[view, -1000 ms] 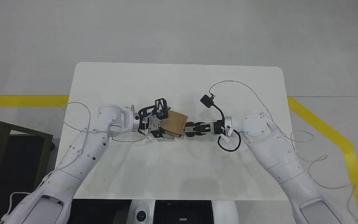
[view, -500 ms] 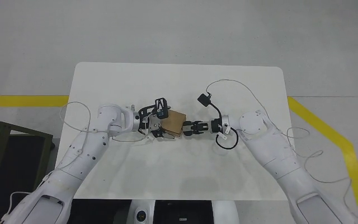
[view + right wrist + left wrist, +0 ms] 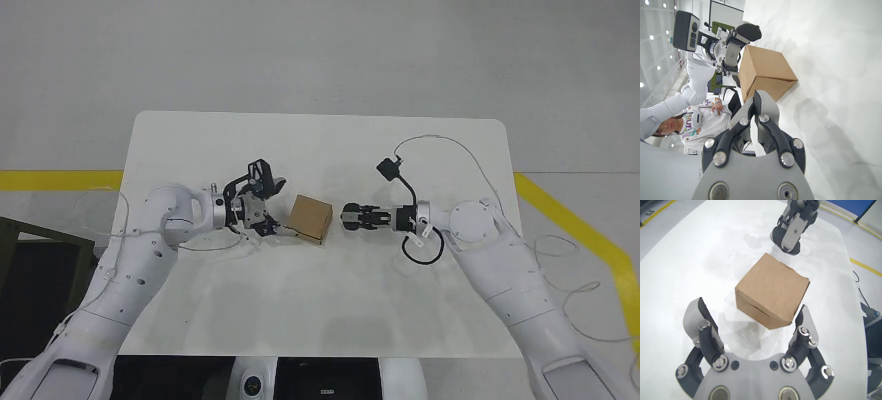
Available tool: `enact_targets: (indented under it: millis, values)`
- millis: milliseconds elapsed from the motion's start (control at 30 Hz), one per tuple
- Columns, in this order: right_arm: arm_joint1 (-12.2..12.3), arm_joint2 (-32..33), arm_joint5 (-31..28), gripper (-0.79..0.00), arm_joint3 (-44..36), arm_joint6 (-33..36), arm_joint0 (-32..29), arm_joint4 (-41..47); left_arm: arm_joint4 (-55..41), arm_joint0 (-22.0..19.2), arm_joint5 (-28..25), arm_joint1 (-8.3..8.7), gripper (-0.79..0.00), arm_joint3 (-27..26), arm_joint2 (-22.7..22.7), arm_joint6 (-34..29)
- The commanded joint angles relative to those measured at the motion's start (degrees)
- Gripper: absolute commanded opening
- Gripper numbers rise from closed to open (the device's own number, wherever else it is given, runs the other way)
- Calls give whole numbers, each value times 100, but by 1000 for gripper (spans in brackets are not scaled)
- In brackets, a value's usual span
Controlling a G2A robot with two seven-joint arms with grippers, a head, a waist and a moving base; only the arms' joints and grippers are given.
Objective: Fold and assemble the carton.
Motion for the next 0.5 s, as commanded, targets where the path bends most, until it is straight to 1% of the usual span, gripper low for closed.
enact_targets:
  millis: [0, 67, 133, 200, 233, 267, 367, 467]
  values:
    - [39, 146, -302, -690, -83, -171, -71, -120, -321, 80, 0, 75, 0, -143, -202, -168]
    - [83, 296, -512, -650, -138, -349, -148, -306, -610, 156, 8, 142, 0, -241, -417, -342]
    - [124, 457, -755, -554, -253, -552, -224, -454, -868, 221, 106, 197, 0, -332, -606, -524]
    - [169, 622, -975, -440, -355, -764, -306, -695, -1059, 270, 222, 244, 0, -382, -762, -710]
    - [191, 706, -1108, -132, -411, -878, -350, -813, -1131, 284, 272, 266, 0, -392, -832, -794]
    - [213, 795, -1219, 0, -448, -998, -397, -948, -1200, 290, 320, 286, 0, -392, -901, -867]
    - [276, 1067, -1598, 0, -587, -1408, -550, -1376, -1394, 280, 459, 338, 0, -366, -1085, -1069]
    - [321, 1333, -2026, 0, -721, -1972, -733, -1788, -1596, 230, 600, 387, 0, -311, -1251, -1291]
